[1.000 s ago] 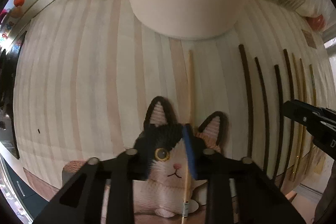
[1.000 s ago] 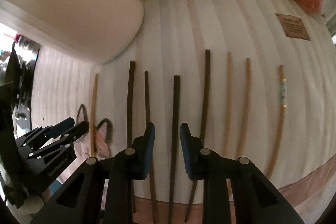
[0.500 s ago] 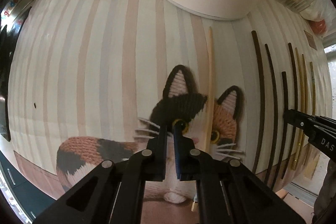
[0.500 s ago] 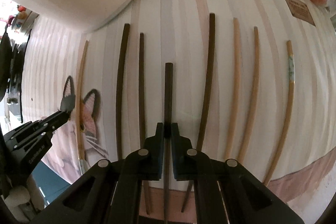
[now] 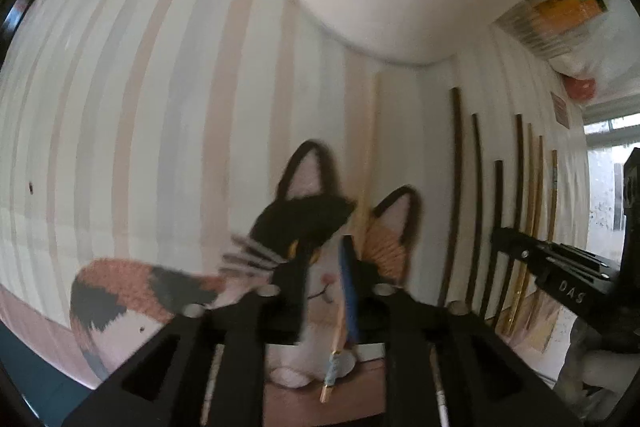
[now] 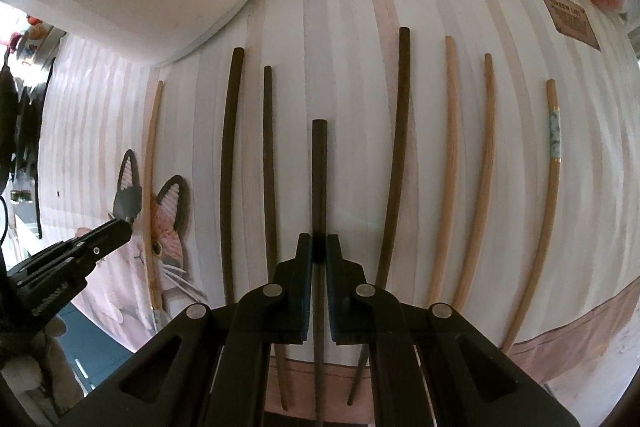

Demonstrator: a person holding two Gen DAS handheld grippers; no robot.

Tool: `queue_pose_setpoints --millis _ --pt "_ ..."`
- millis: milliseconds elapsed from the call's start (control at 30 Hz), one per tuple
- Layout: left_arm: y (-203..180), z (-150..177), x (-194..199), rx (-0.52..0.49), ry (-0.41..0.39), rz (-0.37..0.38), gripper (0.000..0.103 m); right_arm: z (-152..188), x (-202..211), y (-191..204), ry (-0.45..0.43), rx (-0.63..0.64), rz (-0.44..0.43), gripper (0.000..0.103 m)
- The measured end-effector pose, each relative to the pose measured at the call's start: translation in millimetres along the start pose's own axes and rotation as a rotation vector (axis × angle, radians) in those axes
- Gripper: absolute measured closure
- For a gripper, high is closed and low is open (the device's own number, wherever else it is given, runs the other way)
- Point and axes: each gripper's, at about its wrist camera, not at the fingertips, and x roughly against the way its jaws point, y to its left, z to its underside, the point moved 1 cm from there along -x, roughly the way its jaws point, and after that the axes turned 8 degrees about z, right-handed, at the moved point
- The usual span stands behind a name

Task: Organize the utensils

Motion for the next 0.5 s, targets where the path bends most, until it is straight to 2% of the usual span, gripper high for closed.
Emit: queue_pose_setpoints --millis 100,167,233,267,500 --pt "-13.1 -6.6 -3.9 -0.064 -0.001 -0.031 0.078 -2.7 4.2 -10.2 0.0 -0.008 -0.007 0.096" --pt "-23.8 -9.6 -11.3 -0.122 0.004 -0.101 0.078 -3.3 5.3 -12.4 0.001 -0.008 -0.007 0.096" --pt "-30.9 -9.5 -16.1 -0.186 -0.011 -0.183 0.088 -3.2 5.9 -14.6 0.002 -0.002 -0.005 0.096" --pt "-32.0 -9.2 -17.7 -0.192 -0.009 -0.193 0.098 -3.4 6.3 -15.1 0.002 -0.001 -0.005 0.096" --pt "9.1 6.0 -5.4 -0.095 0.022 -0.189 0.099 3.1 7.0 -14.8 0.03 0.02 0.008 0.096"
